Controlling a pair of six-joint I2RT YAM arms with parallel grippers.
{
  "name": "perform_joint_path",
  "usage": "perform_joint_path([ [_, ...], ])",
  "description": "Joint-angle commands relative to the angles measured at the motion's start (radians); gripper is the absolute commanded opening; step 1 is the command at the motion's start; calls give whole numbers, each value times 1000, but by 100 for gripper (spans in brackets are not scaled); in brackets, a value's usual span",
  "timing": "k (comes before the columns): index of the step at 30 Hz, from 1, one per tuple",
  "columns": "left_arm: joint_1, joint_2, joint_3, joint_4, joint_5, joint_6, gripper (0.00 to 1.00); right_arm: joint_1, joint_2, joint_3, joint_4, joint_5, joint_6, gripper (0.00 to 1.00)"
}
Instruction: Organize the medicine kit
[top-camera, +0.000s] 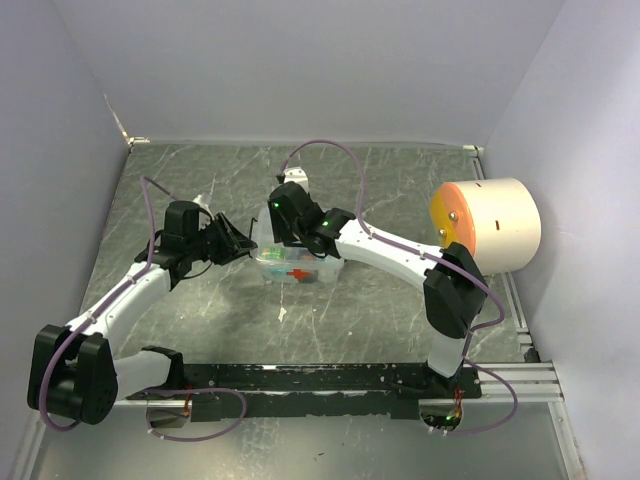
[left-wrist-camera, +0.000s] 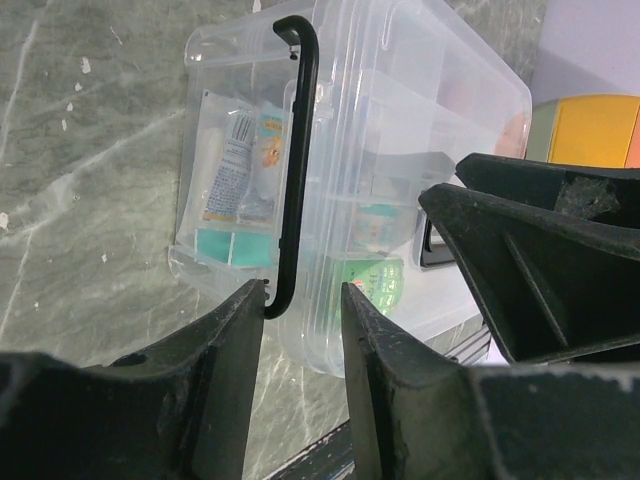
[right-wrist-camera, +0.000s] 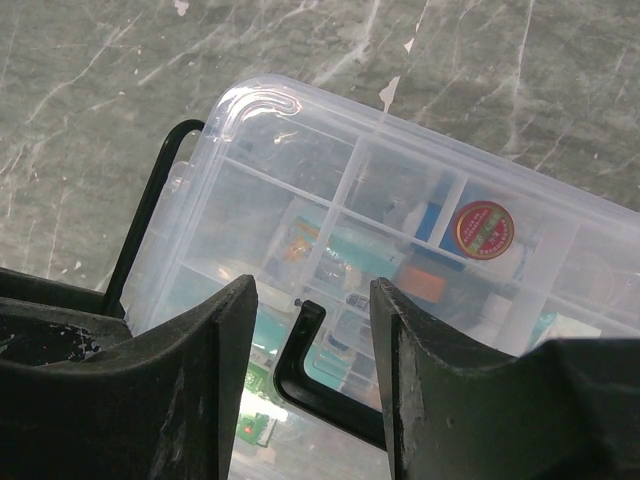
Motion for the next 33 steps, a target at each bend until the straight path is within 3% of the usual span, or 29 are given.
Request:
perform_joint_path([
  [1,-25,-14,35,21,54,12,47,-3,43,-38,-87,-35,23,49],
  [12,-70,-35,59,-12,3,58,46,-3,54,-32,-87,-40,27,48],
  [19,-140,15,117,-129,-133,131,50,-3,64,-30,-87,-43,33,47],
  [33,-215,85,157,-225,-289,190,37,-3,67,-30,-87,-55,41,45],
])
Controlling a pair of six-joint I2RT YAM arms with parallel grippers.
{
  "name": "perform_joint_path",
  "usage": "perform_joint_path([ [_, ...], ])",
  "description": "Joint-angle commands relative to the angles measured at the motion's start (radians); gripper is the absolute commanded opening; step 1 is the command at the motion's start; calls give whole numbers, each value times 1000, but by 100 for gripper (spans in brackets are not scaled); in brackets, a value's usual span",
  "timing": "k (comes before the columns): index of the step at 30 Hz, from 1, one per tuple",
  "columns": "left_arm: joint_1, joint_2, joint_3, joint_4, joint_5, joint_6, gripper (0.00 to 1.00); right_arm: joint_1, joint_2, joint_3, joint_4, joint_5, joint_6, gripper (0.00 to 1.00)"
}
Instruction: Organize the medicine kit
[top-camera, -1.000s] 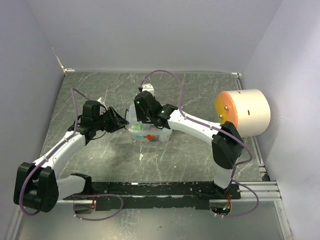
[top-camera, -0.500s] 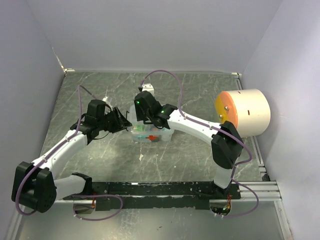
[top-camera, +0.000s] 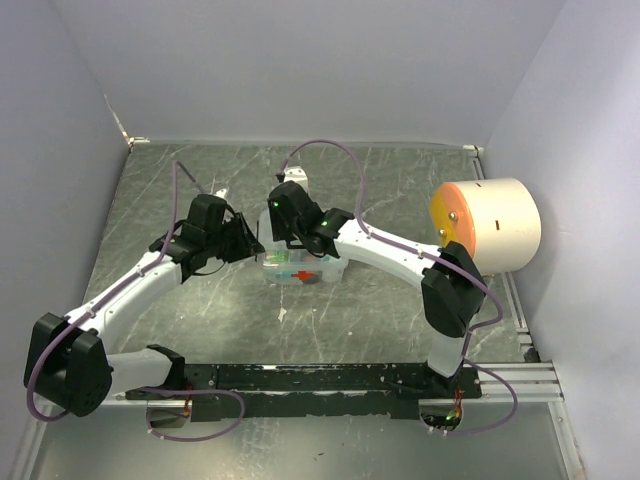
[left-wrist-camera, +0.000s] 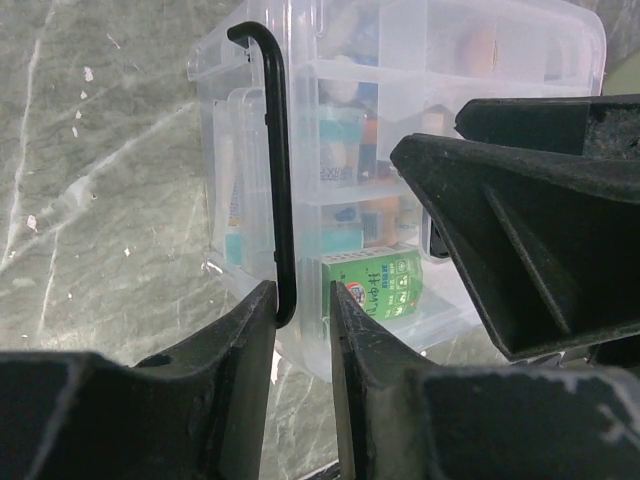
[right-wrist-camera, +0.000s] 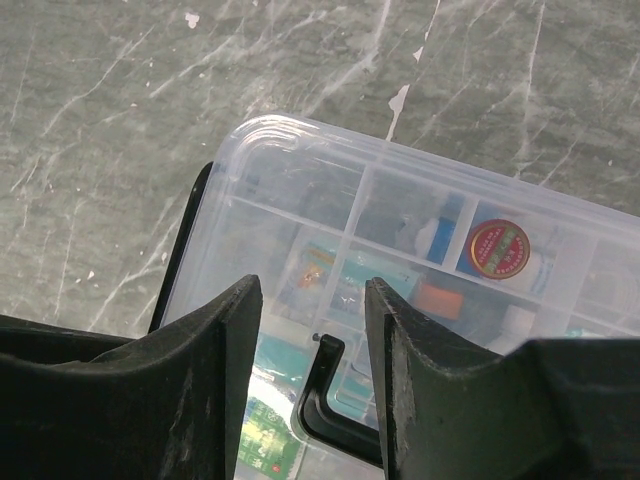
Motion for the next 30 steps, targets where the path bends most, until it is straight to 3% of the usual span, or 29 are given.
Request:
perform_joint_path([
  [1,-34,41,14,-47,-65,47,37,0,53,-31,-112,-49,25,45],
  [6,-39,50,35,-78,-101,70,45,-1,55,-8,-114,-50,22,45],
  [16,-39,30,170,-155,-201,111,72,-33,-41,29,-86,-9,4,51],
  [23,-38,-76,280,-260,-371,160,86,-62,-275,-113,-44,132,-4,58],
  [30,-39,-344,279,-267,-521,259,95,-75,-538,-287,-73,260,-64,67],
])
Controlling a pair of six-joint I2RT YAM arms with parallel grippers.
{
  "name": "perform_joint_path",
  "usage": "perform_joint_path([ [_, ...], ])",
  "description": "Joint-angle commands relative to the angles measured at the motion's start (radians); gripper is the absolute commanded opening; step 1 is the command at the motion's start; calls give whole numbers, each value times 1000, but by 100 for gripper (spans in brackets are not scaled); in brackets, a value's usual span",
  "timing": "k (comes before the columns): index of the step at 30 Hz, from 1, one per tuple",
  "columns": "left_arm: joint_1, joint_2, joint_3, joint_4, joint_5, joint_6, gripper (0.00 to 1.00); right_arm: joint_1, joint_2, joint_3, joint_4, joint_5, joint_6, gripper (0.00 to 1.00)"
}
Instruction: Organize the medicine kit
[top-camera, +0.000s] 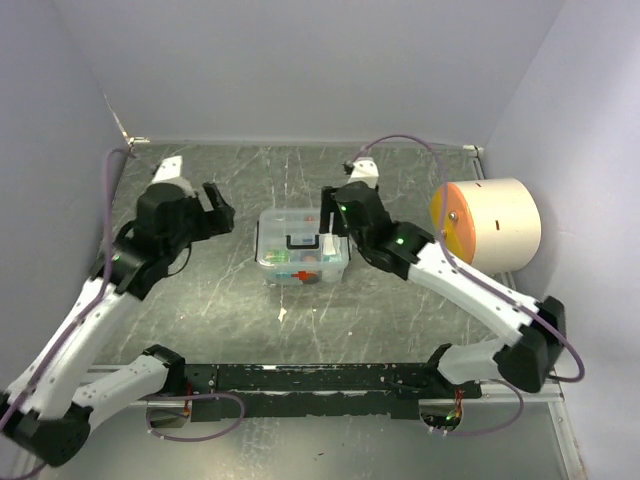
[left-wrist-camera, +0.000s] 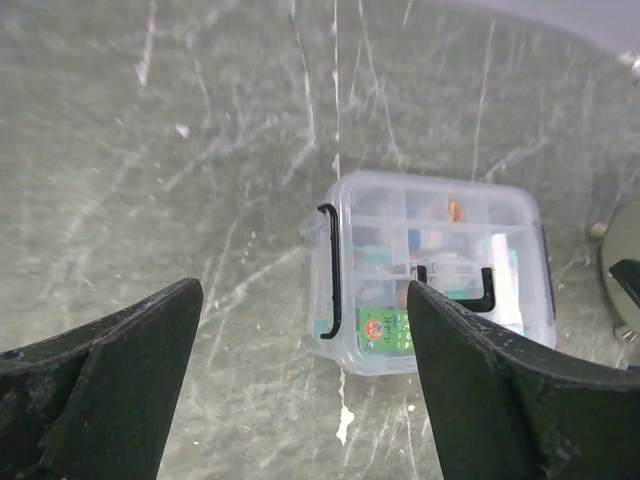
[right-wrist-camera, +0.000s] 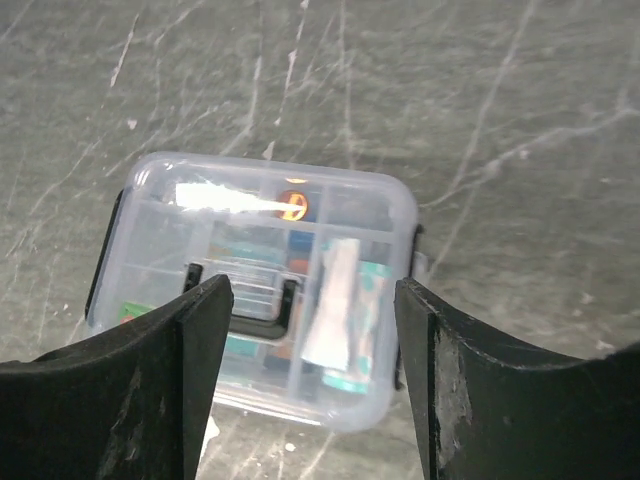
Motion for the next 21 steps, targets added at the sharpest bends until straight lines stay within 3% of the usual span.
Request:
perform_joint_path([
  [1,-5,-169,6,-6,-132,104,96,-6,-137,-77,-47,128,-45,67],
  [9,-5,-325,36,-43,-14,242,96,-6,-459,-204,-107,141,-112,72],
  [15,-5,-394,64,-82,-73,233,96,-6,-648,-191,-193,227,-105,82],
  [21,-5,-498,121,-91,-120,274,95,-6,-715,-104,-325,339,-66,93],
])
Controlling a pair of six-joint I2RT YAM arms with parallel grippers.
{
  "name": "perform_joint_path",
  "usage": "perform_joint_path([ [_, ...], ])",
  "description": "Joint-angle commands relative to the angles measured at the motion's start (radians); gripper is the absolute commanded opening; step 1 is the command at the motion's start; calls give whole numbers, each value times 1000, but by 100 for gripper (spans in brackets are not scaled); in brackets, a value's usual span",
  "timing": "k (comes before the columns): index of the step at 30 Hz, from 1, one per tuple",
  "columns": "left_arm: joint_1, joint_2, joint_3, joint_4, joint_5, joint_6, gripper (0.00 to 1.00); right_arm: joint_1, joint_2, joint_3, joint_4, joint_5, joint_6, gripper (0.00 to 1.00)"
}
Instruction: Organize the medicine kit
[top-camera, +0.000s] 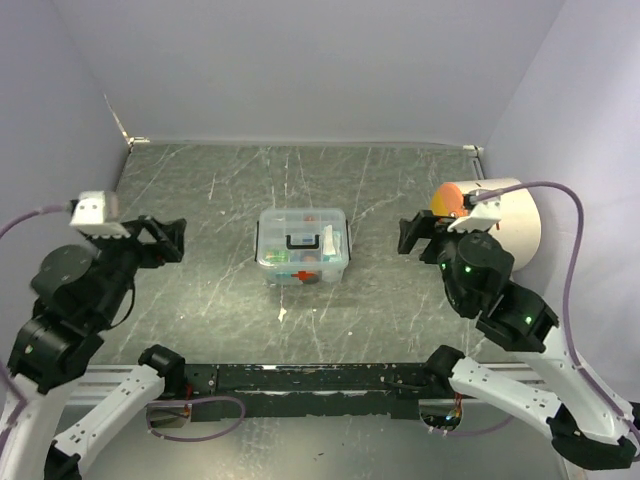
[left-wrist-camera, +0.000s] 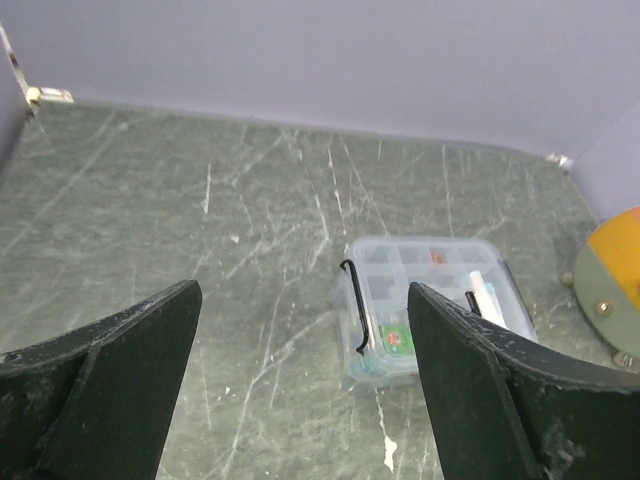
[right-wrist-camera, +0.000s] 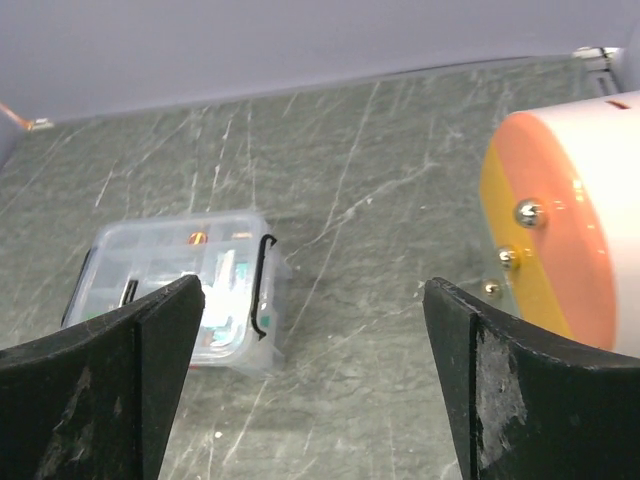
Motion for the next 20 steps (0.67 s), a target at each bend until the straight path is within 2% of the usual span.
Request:
perform_joint_path([
  [1,-5,-78,92,-21,-48,55,95,-1,-26,73,-124,120,22,94],
  [7,-5,-100,178,-97,-56,62,95,-2,-80,84,-141,137,18,100],
  [20,-5,-123,195,-164,-25,22,96,-2,-90,69,-114,104,25,100],
])
